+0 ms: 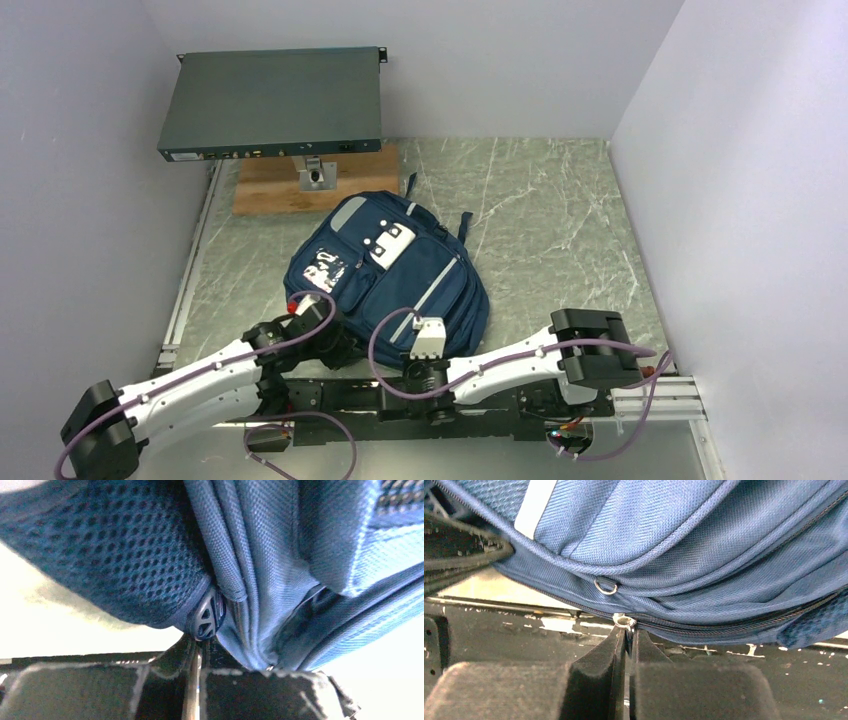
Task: Pack the student bag
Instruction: Zip the student bag at the center of the board.
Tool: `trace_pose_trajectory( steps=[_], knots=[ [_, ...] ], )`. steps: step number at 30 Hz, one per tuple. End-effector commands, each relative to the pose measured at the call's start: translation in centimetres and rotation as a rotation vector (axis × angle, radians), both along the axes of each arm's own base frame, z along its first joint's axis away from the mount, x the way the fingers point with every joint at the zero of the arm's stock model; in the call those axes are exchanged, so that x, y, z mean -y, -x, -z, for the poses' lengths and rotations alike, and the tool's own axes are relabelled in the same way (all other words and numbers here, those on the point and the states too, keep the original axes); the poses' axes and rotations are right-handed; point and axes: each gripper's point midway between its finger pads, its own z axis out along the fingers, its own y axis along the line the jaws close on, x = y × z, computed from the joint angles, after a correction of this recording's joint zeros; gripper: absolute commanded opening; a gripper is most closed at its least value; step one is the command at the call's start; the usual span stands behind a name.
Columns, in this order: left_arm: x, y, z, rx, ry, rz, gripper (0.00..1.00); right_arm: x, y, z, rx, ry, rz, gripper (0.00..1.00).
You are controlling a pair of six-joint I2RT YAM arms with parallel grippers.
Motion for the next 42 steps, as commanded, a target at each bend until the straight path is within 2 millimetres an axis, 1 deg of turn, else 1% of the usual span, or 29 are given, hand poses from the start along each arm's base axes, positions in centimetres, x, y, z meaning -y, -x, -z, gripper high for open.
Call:
trace_pose_trajectory(
  steps=[1, 2, 4, 5, 9, 11, 13, 14, 15, 16, 18, 19, 20, 21, 22, 23, 24, 25, 26, 28, 30, 31, 34, 35, 37, 40, 41, 42],
  knots=[
    [-6.5, -4.3, 0.7, 0.13, -0.261, -0.174, 0.0, 2.4, -0.2, -2.4, 0.114, 0.157, -0.206, 0.0],
    [-8.1, -4.9, 0.6, 0.148, -0.324, -0.183, 0.0, 2.6, 0.5, -2.9, 0.122, 0.17, -0.261, 0.0],
    [-10.6, -5.7, -0.3, 0.161, -0.415, -0.203, 0.0, 3.5, 1.6, -2.7, 0.094, 0.194, -0.354, 0.0],
    [-11.8, -6.1, -0.9, 0.171, -0.454, -0.207, 0.0, 4.2, 2.0, -2.4, 0.071, 0.201, -0.373, 0.0],
    [-16.5, -6.1, -2.2, 0.125, -0.574, -0.289, 0.0, 6.8, 3.3, -1.3, -0.025, 0.185, -0.42, 0.0],
    [-18.1, -6.0, -2.6, 0.098, -0.581, -0.335, 0.0, 8.2, 2.9, -1.5, -0.028, 0.191, -0.411, 0.0],
    [-18.0, -5.9, -2.6, 0.083, -0.549, -0.357, 0.0, 8.6, 1.7, -2.4, -0.003, 0.213, -0.431, 0.0],
    [-17.6, -5.8, -2.7, 0.067, -0.521, -0.359, 0.0, 8.2, 1.1, -3.0, 0.027, 0.22, -0.461, 0.0],
    [-17.2, -5.6, -2.8, 0.044, -0.494, -0.355, 0.0, 7.4, 0.9, -3.8, 0.069, 0.222, -0.523, 0.0],
    [-16.6, -5.8, -3.1, 0.045, -0.464, -0.331, 0.08, 6.5, 0.7, -4.7, 0.108, 0.215, -0.581, 0.0],
    [-15.3, -6.0, -4.1, 0.066, -0.416, -0.25, 0.35, 4.9, 0.2, -6.3, 0.197, 0.186, -0.667, 0.0],
    [-14.7, -6.1, -4.9, 0.088, -0.394, -0.215, 0.49, 4.1, 0.2, -7.1, 0.241, 0.16, -0.735, 0.0],
    [-13.7, -6.4, -6.1, 0.141, -0.351, -0.156, 0.63, 2.9, 0.4, -7.5, 0.287, 0.129, -0.854, 0.0],
    [-13.0, -6.5, -7.2, 0.197, -0.322, -0.111, 0.7, 2.1, 0.6, -8.1, 0.31, 0.086, -0.952, 0.0],
    [-12.2, -6.6, -8.5, 0.266, -0.287, -0.063, 0.77, 1.7, 0.6, -8.7, 0.316, 0.044, -1.008, 0.0],
    [-11.4, -6.6, -10.0, 0.345, -0.249, -0.016, 0.82, 1.8, -0.1, -9.2, 0.305, 0.016, -1.018, 0.0],
    [-10.5, -6.7, -12.1, 0.475, -0.222, 0.064, 0.84, 2.0, -0.7, -9.8, 0.296, -0.022, -1.036, 0.0],
    [-9.4, -7.0, -14.1, 0.602, -0.186, 0.135, 0.84, 2.0, -0.8, -10.1, 0.281, -0.062, -1.091, 0.0],
    [-8.4, -6.9, -15.8, 0.706, -0.153, 0.201, 0.83, 2.1, -0.9, -10.4, 0.289, -0.082, -1.146, 0.0],
    [-6.5, -6.5, -17.8, 0.856, -0.076, 0.311, 0.79, 2.5, -1.6, -10.9, 0.314, -0.066, -1.189, 0.0],
    [-4.5, -5.7, -18.2, 0.947, 0.02, 0.412, 0.72, 2.5, -1.4, -11.2, 0.327, -0.064, -1.265, 0.0],
    [-3.5, -5.1, -18.5, 0.998, 0.058, 0.463, 0.71, 2.5, -1.3, -11.1, 0.328, -0.063, -1.291, 0.0],
    [-2.1, -4.1, -19.0, 1.131, 0.031, 0.576, 0.72, 2.4, -1.2, -11.1, 0.319, -0.101, -1.344, 0.0],
    [-1.2, -3.6, -19.5, 1.176, 0.044, 0.63, 0.73, 2.2, -1.0, -11.1, 0.314, -0.126, -1.359, 0.0],
    [0.9, -2.7, -19.9, 1.211, 0.059, 0.745, 0.74, 1.9, -0.7, -11.3, 0.316, -0.167, -1.377, 0.0],
    [4.1, -1.5, -18.4, 1.183, -0.033, 0.945, 0.71, 1.9, -0.9, -11.3, 0.324, -0.18, -1.358, 0.0],
    [5.4, -0.2, -17.8, 1.201, -0.053, 1.026, 0.72, 1.9, -1.2, -11.2, 0.326, -0.175, -1.348, 0.0],
    [6.2, 0.4, -17.4, 1.235, -0.08, 1.071, 0.73, 2.0, -1.4, -11.2, 0.326, -0.171, -1.341, 0.0]
  ],
)
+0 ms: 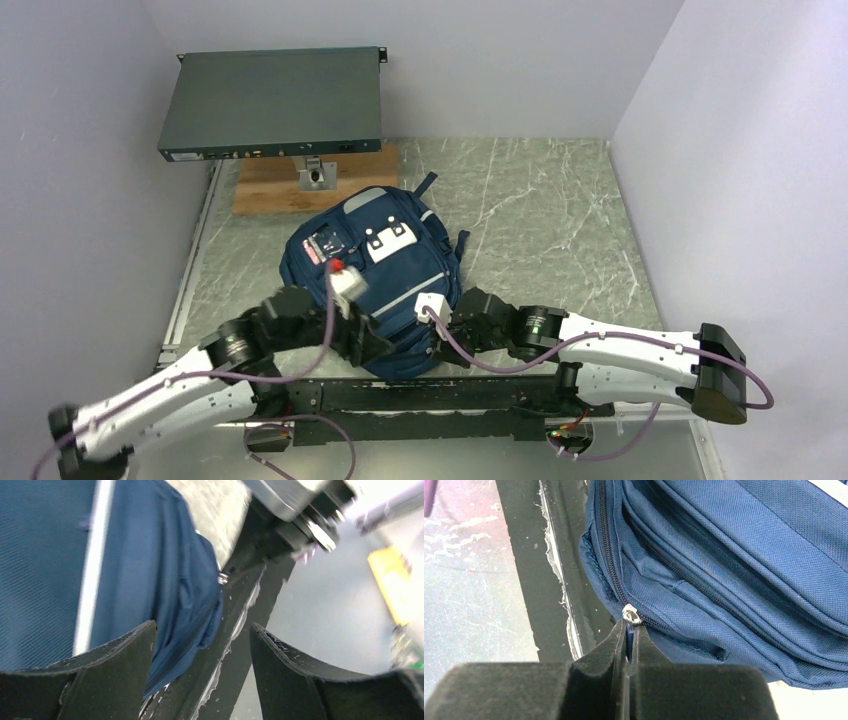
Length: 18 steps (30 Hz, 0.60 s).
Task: Pack the student bag
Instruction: Zip the student bag at the center of the board.
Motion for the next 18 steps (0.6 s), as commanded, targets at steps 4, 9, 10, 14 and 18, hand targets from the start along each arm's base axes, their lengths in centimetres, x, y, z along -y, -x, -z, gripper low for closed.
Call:
trace_pose_trajectory(
  steps=[4, 9, 10, 14, 18],
  knots=[
    [6.3, 1.8, 1.1, 0.326, -0.139, 0.179, 0.76, -2.5, 0.2, -3.9, 0.011, -0.184, -0.062, 0.0],
    [8.5, 1.4, 3.5, 0.421, -0.247, 0.149, 0.73, -2.5, 0.4, -3.6, 0.004, -0.155, -0.08, 0.0],
    [8.5, 1.3, 4.0, 0.435, -0.258, 0.139, 0.71, -2.3, 0.3, -3.4, 0.003, -0.142, -0.075, 0.0],
    [8.2, 0.9, 5.4, 0.489, -0.229, 0.079, 0.64, -2.1, 0.1, -4.4, 0.087, -0.136, -0.166, 0.0],
    [8.2, 1.3, 6.5, 0.529, -0.254, 0.089, 0.51, -2.2, -0.1, -6.0, 0.178, -0.145, -0.244, 0.0]
  ],
)
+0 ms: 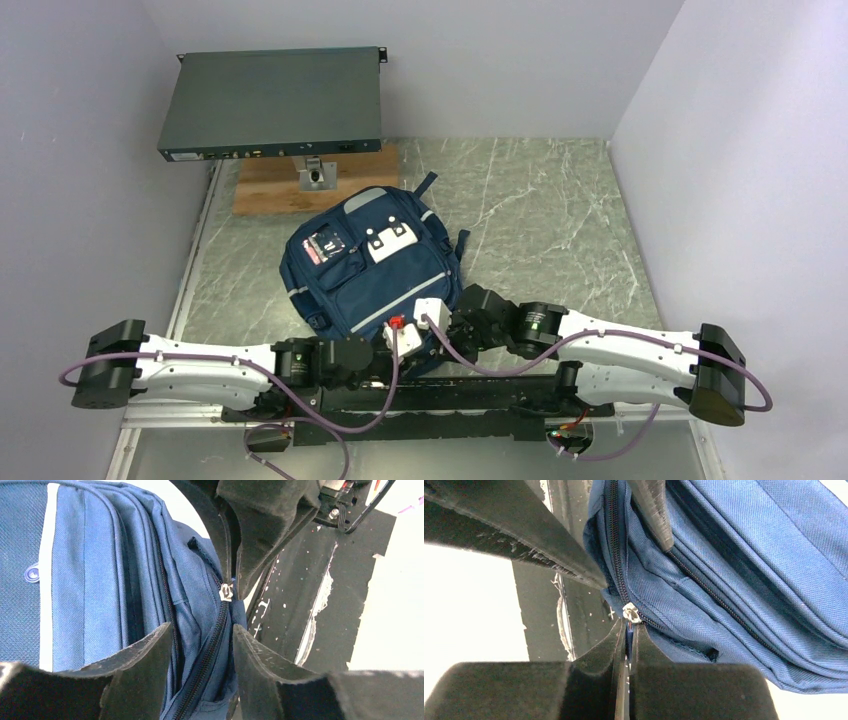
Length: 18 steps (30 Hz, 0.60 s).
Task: Pack the student bag
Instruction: Zip the student bag at the center of the board.
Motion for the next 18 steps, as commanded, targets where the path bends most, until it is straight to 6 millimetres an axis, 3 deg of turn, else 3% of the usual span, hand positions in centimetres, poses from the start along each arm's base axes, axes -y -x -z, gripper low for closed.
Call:
trace_pose_trajectory(
  steps=[1, 2, 5, 8, 10, 13, 16, 18],
  knots=[
    [0.0, -1.2, -0.3, 0.095, 0.017, -0.065, 0.42, -2.8, -0.4, -6.7, 0.163, -0.171, -0.174, 0.0],
    [-0.1, -1.3, -0.1, 0.097, 0.004, -0.069, 0.34, -2.7, -0.6, -6.7, 0.175, -0.156, -0.182, 0.0],
    [-0.4, -0.9, -0.1, 0.083, 0.013, -0.055, 0.22, -2.7, -1.1, -7.2, 0.188, -0.147, -0.193, 0.0],
    [-0.8, -0.3, 0.1, 0.066, 0.026, -0.03, 0.19, -3.6, -0.6, -8.0, 0.164, -0.189, -0.231, 0.0],
    [-0.8, 0.1, 0.0, 0.054, 0.048, -0.007, 0.26, -4.2, -0.5, -7.6, 0.142, -0.192, -0.243, 0.0],
    [-0.8, 0.3, 0.4, 0.047, 0.061, 0.002, 0.51, -4.9, -0.3, -7.1, 0.111, -0.207, -0.254, 0.0],
    [-0.6, 0.1, 1.1, 0.045, 0.047, -0.011, 0.56, -5.6, -0.1, -7.6, 0.102, -0.239, -0.262, 0.0],
    [-0.8, -0.3, 1.5, 0.048, 0.048, -0.038, 0.46, -5.7, -0.1, -7.5, 0.099, -0.233, -0.269, 0.0]
  ],
)
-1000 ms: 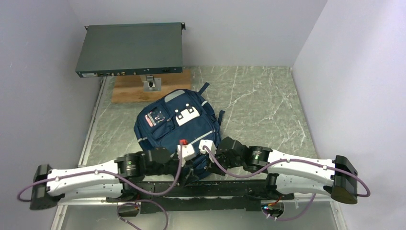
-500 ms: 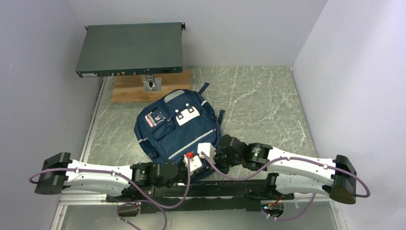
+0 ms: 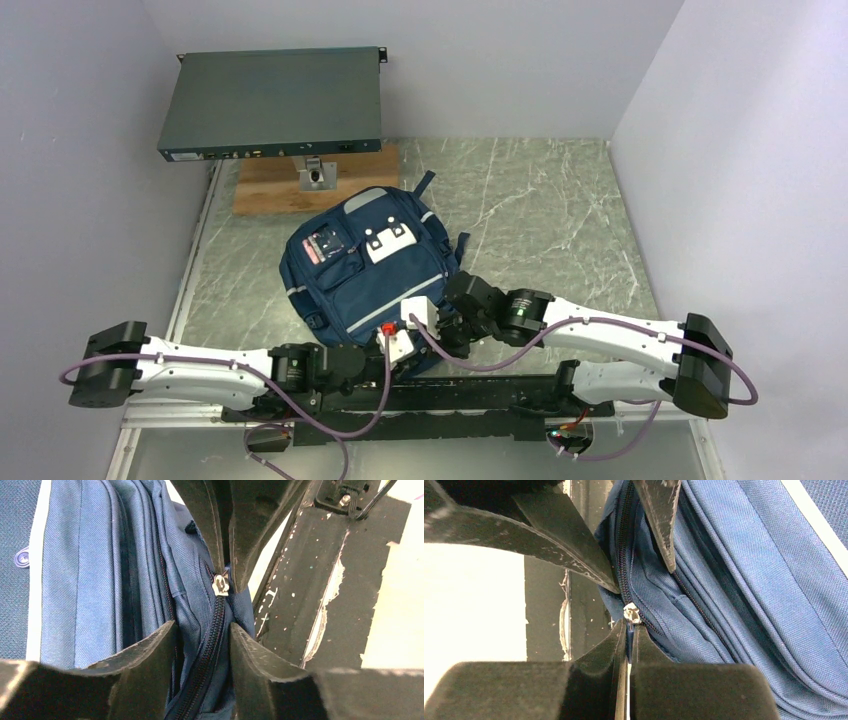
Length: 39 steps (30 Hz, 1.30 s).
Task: Pack the student bag
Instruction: Zip the student bag at the center of the board.
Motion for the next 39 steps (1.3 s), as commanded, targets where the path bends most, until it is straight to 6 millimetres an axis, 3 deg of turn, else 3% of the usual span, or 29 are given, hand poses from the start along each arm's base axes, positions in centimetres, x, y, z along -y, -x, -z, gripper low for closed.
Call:
trace_pose_trajectory(
  steps=[1, 4, 7, 12, 15, 21, 23, 26, 32, 35, 37, 39],
  knots=[
    [-0.1, -0.7, 0.3, -0.001, 0.023, -0.052, 0.35, -3.9, 0.0, -5.9, 0.044, -0.226, -0.089, 0.0],
    [-2.0, -2.0, 0.1, -0.01, 0.02, -0.172, 0.08, -1.8, -1.8, -3.9, 0.105, -0.083, -0.021, 0.0],
    [-5.9, -4.0, 0.2, -0.034, 0.017, -0.382, 0.0, 2.7, -3.5, -1.1, 0.127, 0.139, 0.023, 0.0],
    [-10.9, -5.5, -1.0, -0.127, 0.158, -0.631, 0.0, 9.8, -7.3, 0.1, 0.134, 0.318, 0.17, 0.0],
    [-10.1, -4.8, -2.2, -0.116, 0.21, -0.526, 0.0, 11.8, -8.9, 0.7, 0.14, 0.282, 0.23, 0.0],
    [-13.1, -5.1, -6.5, -0.155, 0.204, -0.617, 0.0, 11.9, -8.8, 1.8, 0.099, 0.262, 0.247, 0.0],
    [-14.5, -5.1, -7.3, -0.15, 0.151, -0.641, 0.0, 11.1, -10.7, 1.7, 0.163, 0.227, 0.279, 0.0],
    [-14.2, -4.7, -8.7, -0.145, 0.142, -0.595, 0.0, 9.6, -14.3, 1.4, 0.187, 0.155, 0.338, 0.0],
    [-17.0, -4.9, -10.5, -0.146, 0.134, -0.642, 0.0, 9.4, -20.0, 3.7, 0.18, 0.15, 0.414, 0.0],
    [-16.7, -4.8, -10.6, -0.139, 0.174, -0.606, 0.0, 8.8, -21.7, 4.3, 0.175, 0.128, 0.431, 0.0],
    [-14.7, -4.3, -11.3, -0.138, 0.221, -0.53, 0.0, 8.4, -22.2, 4.1, 0.133, 0.125, 0.47, 0.0],
    [-12.4, -3.8, -11.6, -0.124, 0.231, -0.449, 0.0, 8.3, -22.3, 3.5, 0.074, 0.12, 0.554, 0.21]
  ],
)
